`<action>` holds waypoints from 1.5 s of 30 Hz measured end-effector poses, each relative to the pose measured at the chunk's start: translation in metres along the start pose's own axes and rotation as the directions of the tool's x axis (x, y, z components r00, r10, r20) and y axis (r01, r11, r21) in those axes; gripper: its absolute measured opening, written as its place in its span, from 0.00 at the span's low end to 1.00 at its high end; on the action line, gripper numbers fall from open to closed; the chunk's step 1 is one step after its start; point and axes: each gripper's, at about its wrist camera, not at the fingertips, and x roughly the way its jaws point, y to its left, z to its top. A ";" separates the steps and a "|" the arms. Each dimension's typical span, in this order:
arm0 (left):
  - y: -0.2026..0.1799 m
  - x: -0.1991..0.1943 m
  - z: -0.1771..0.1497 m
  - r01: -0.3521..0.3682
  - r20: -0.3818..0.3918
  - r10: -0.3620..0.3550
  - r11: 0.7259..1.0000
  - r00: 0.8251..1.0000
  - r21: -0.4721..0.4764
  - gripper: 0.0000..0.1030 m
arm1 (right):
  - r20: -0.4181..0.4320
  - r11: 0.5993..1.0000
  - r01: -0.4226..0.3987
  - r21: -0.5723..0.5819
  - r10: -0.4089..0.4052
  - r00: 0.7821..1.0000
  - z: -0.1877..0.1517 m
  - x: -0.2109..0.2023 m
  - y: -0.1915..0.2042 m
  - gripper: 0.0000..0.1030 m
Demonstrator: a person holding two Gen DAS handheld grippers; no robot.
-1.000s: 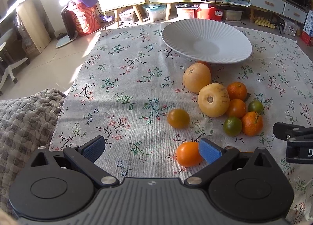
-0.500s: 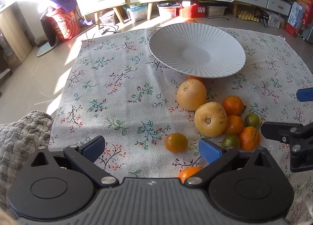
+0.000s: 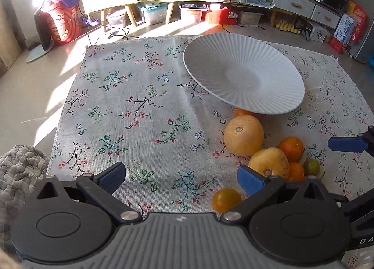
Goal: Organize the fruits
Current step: 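Grasp the pale orange grapefruit with the left tool while the right tool grasps the yellow speckled pear, then lift both held fruits and carry them over the white ribbed plate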
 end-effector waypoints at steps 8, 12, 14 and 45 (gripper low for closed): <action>-0.011 0.022 0.011 0.133 0.019 -0.133 0.991 0.991 0.002 0.85 | 0.015 0.995 -0.074 -0.062 0.075 0.997 0.006 0.012 0.010 0.72; -0.012 0.031 0.014 0.185 0.026 -0.185 0.982 0.982 -0.023 0.77 | -0.001 0.993 -0.088 -0.079 0.088 0.996 0.007 0.020 0.014 0.61; -0.010 0.034 0.015 0.213 0.029 -0.212 0.976 0.977 -0.037 0.76 | -0.006 0.993 -0.081 -0.085 0.081 0.997 0.006 0.023 0.015 0.56; -0.022 0.049 0.021 0.245 0.029 -0.244 0.964 0.969 -0.103 0.44 | -0.032 0.998 -0.048 -0.051 0.046 0.998 0.000 0.037 0.020 0.42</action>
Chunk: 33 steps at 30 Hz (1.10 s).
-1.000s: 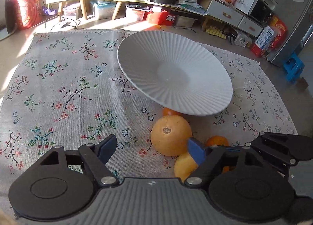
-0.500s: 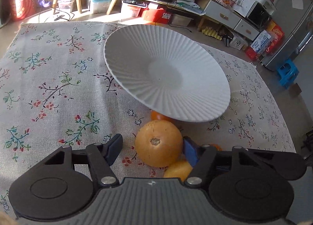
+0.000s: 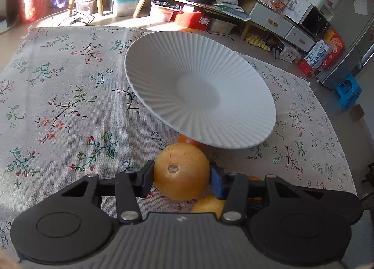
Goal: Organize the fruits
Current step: 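Lift both held fruits and carry them over the white ribbed plate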
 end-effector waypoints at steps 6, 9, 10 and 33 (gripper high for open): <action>0.009 -0.009 0.000 -0.010 0.001 0.010 1.000 1.000 -0.024 0.43 | 0.009 1.000 -0.016 0.022 0.016 1.000 0.002 -0.009 -0.003 0.42; 0.012 -0.012 -0.002 -0.011 -0.001 0.011 1.000 1.000 -0.029 0.43 | 0.016 0.999 -0.016 0.042 0.016 1.000 0.005 -0.012 -0.007 0.42; 0.013 -0.013 -0.002 -0.012 -0.002 0.012 0.999 1.000 -0.030 0.43 | 0.019 0.999 -0.016 0.049 0.015 1.000 0.005 -0.014 -0.009 0.42; -0.005 -0.055 0.013 -0.025 0.142 0.018 0.999 0.990 0.047 0.43 | 0.164 0.974 -0.006 0.227 -0.032 0.986 0.037 -0.034 -0.063 0.42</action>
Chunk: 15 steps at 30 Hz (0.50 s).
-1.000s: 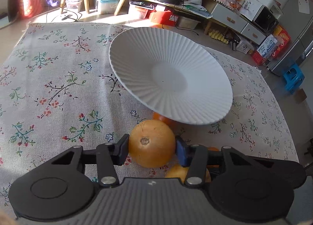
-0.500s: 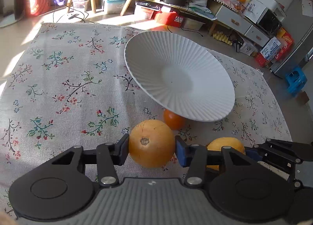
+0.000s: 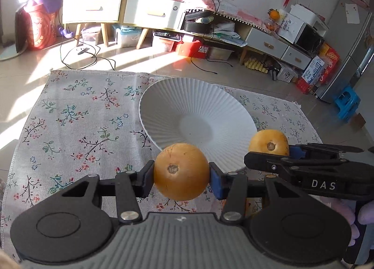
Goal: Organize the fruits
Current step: 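Lift both held fruits and carry them over the white ribbed plate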
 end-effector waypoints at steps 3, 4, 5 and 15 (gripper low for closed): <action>-0.006 0.012 0.007 0.007 0.015 -0.007 1.000 1.000 0.023 0.43 | -0.003 1.000 0.000 0.023 0.000 1.000 0.007 0.009 -0.012 0.42; -0.008 0.017 0.009 0.007 0.016 -0.008 0.999 1.000 0.031 0.43 | -0.007 1.000 0.000 0.029 0.000 1.000 0.008 0.012 -0.016 0.42; -0.009 0.022 0.011 0.006 0.016 -0.007 0.999 1.000 0.039 0.43 | -0.011 0.999 0.001 0.035 0.000 1.000 0.010 0.015 -0.020 0.42; -0.019 0.079 0.022 -0.041 0.010 0.040 0.995 0.999 0.087 0.43 | -0.045 0.996 0.018 0.090 -0.014 0.999 0.025 0.043 -0.046 0.42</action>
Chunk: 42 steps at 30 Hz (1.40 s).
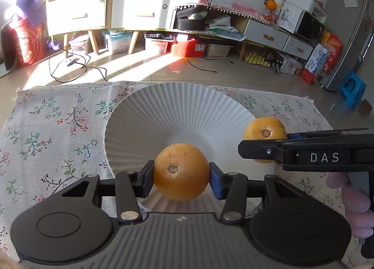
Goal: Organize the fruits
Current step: 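Lift both held fruits and carry them over the white ribbed plate, then lower both fruits into the plate and open both tools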
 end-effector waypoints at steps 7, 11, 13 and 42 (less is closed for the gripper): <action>-0.004 0.014 0.003 -0.034 0.012 0.034 0.999 0.999 0.032 0.43 | -0.020 1.000 0.018 0.019 -0.018 1.000 0.007 0.011 -0.004 0.42; -0.008 0.018 0.007 -0.073 0.028 0.072 0.995 0.997 0.061 0.44 | -0.014 0.999 0.026 0.024 -0.026 1.000 0.009 0.011 -0.005 0.42; -0.009 0.021 0.006 -0.084 0.027 0.082 0.994 0.996 0.066 0.44 | -0.011 0.999 0.029 0.026 -0.028 1.000 0.009 0.010 -0.005 0.42; -0.005 -0.023 -0.006 -0.064 0.024 0.062 0.994 0.998 0.093 0.95 | 0.051 0.997 0.068 -0.047 -0.065 0.997 0.006 -0.036 0.031 0.84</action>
